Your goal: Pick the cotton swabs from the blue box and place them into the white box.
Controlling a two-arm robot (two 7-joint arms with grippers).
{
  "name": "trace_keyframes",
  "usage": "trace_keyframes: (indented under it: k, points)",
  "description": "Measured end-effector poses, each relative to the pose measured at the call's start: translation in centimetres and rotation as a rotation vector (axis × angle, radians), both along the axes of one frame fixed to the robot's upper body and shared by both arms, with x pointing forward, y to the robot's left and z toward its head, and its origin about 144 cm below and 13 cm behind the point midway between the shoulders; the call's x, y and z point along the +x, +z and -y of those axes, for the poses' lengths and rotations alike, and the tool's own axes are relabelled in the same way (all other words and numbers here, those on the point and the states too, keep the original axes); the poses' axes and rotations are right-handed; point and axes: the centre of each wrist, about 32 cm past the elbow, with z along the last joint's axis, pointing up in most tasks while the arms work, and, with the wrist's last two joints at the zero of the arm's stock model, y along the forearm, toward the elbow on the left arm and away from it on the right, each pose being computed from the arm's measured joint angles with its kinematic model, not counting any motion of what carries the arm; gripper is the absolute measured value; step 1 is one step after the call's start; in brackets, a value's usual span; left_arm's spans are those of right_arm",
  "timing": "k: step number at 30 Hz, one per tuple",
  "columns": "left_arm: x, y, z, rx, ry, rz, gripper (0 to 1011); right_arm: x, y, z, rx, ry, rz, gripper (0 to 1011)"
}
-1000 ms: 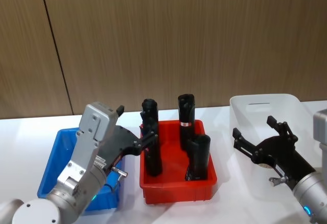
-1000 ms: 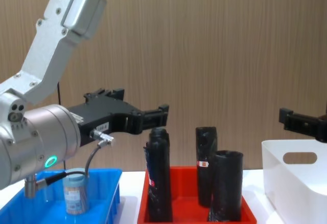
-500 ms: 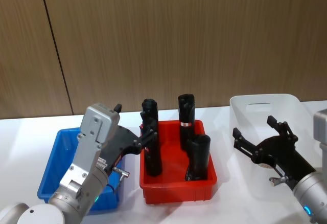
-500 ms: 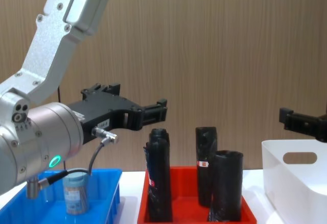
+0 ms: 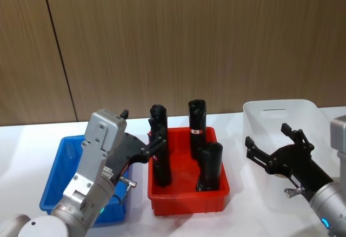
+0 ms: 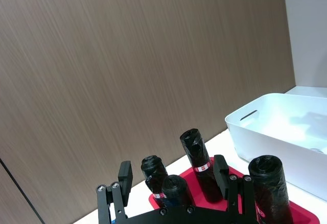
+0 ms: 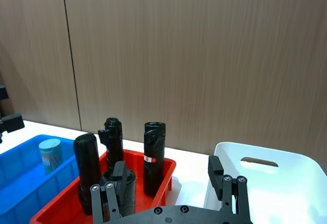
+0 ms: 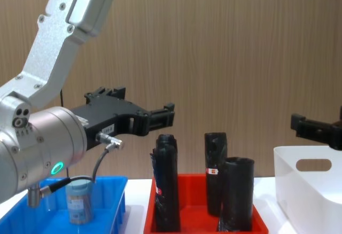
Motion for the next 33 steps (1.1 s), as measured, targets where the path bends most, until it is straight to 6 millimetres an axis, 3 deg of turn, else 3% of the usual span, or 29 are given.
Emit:
trace_keyframes:
  k: [13,33]
  points:
    - [0.0,0.0,0.0,0.0,0.001,-0.001,1004,1.0,0.0,0.5,-0.024,0.072,-0.053,1002]
    - [0.0,0.0,0.0,0.0,0.001,-0.001,1004,5.1,-1.0,0.2,-0.08,0.194,-0.159,1002]
